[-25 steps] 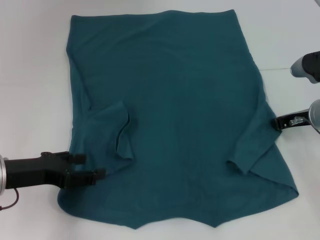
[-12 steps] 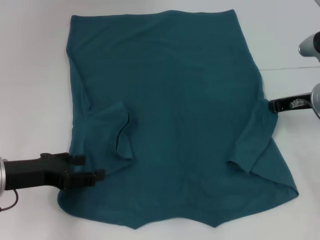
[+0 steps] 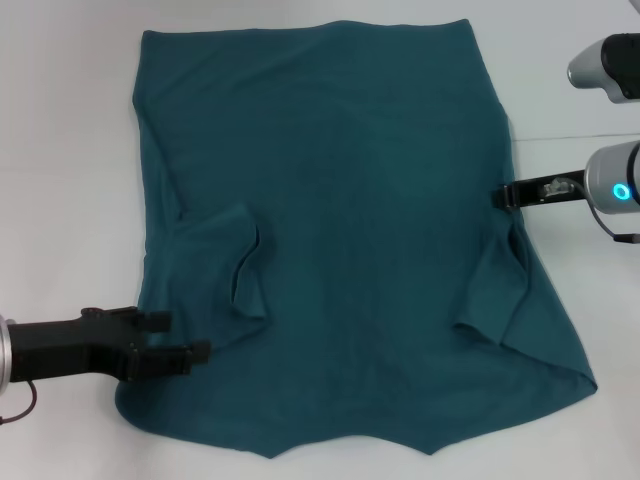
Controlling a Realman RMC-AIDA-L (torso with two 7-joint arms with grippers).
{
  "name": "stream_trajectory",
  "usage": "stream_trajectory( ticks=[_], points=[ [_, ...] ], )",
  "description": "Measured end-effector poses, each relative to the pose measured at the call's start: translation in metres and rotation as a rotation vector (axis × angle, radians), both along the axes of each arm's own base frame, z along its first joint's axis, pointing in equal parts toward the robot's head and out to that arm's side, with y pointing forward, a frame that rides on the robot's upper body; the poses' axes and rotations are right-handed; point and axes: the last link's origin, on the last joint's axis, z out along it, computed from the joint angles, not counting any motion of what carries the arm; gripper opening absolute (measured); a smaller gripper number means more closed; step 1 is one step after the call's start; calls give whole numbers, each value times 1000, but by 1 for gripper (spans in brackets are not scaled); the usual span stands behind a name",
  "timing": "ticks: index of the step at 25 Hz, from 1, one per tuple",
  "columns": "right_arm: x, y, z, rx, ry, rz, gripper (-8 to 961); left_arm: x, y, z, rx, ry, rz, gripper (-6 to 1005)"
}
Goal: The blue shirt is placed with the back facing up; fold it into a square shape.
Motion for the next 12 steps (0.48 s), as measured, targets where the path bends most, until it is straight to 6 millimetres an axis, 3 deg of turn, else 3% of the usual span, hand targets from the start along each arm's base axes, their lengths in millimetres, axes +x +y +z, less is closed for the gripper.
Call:
stream_trajectory(
  ticks=[9,12],
  points=[
    [-7,5,-3,45,120,-43,46,-3,-3,-3,-9,-4,8,827],
    [-7,6,-1,56,144,-41,216,-4,-4,-4,-13,-6,10,827]
  ],
)
